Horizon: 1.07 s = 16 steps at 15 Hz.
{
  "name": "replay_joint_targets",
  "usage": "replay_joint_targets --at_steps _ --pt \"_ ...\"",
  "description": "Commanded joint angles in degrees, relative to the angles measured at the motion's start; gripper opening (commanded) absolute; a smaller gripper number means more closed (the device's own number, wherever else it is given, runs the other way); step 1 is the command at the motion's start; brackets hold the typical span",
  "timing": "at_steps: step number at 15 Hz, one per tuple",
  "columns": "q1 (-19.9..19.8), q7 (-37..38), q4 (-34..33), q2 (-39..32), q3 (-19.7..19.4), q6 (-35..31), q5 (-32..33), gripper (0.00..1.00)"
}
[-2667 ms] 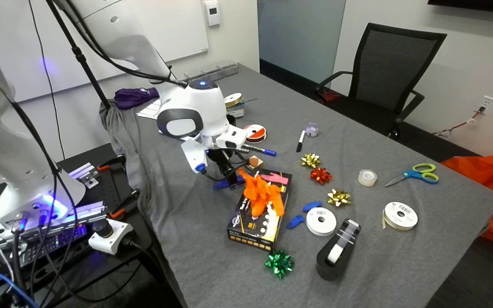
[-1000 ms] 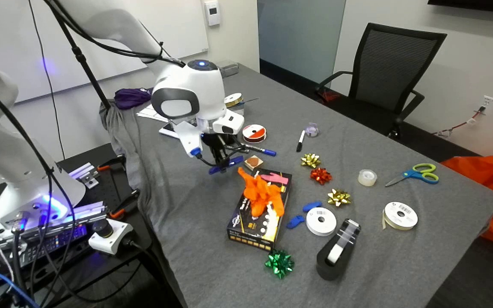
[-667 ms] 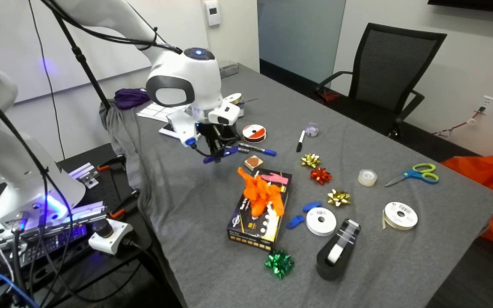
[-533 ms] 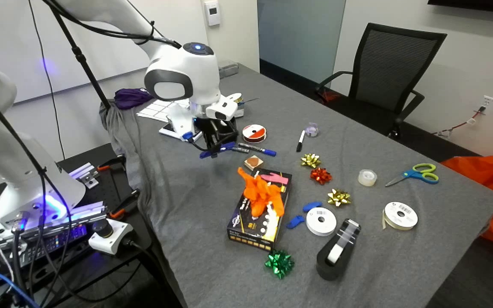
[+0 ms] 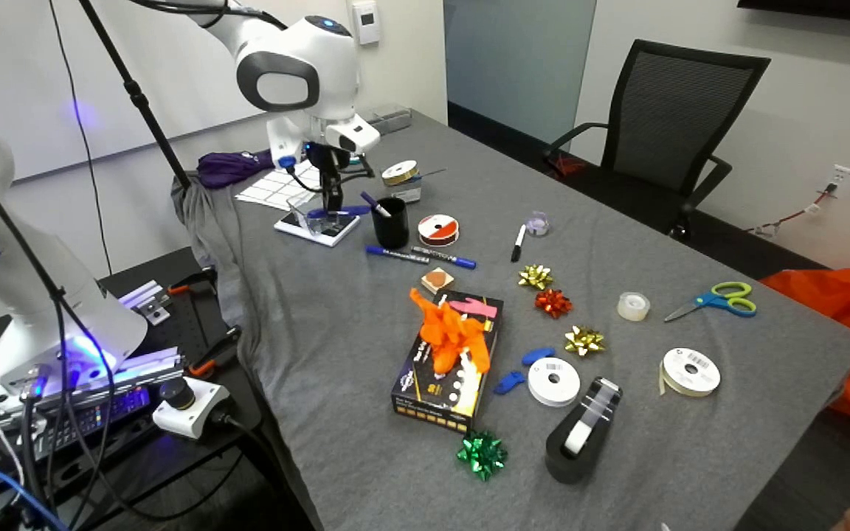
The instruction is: Move the black cup forward and place the purple marker first then the blue blade cutter
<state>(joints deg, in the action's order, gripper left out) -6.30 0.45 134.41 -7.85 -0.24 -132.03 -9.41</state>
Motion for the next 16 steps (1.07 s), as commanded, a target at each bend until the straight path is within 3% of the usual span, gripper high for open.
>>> replay_joint_targets --at_steps 1,8,16 --pt "3.4 10.2 -4.6 0.5 -0.1 7.5 -0.7 0.11" --pt "5.6 29.5 -17.9 -5.6 -1.4 18.5 0.2 0.11" --pt "5.2 33.8 -31.0 -17.3 -2.6 29.9 -2.3 0.11"
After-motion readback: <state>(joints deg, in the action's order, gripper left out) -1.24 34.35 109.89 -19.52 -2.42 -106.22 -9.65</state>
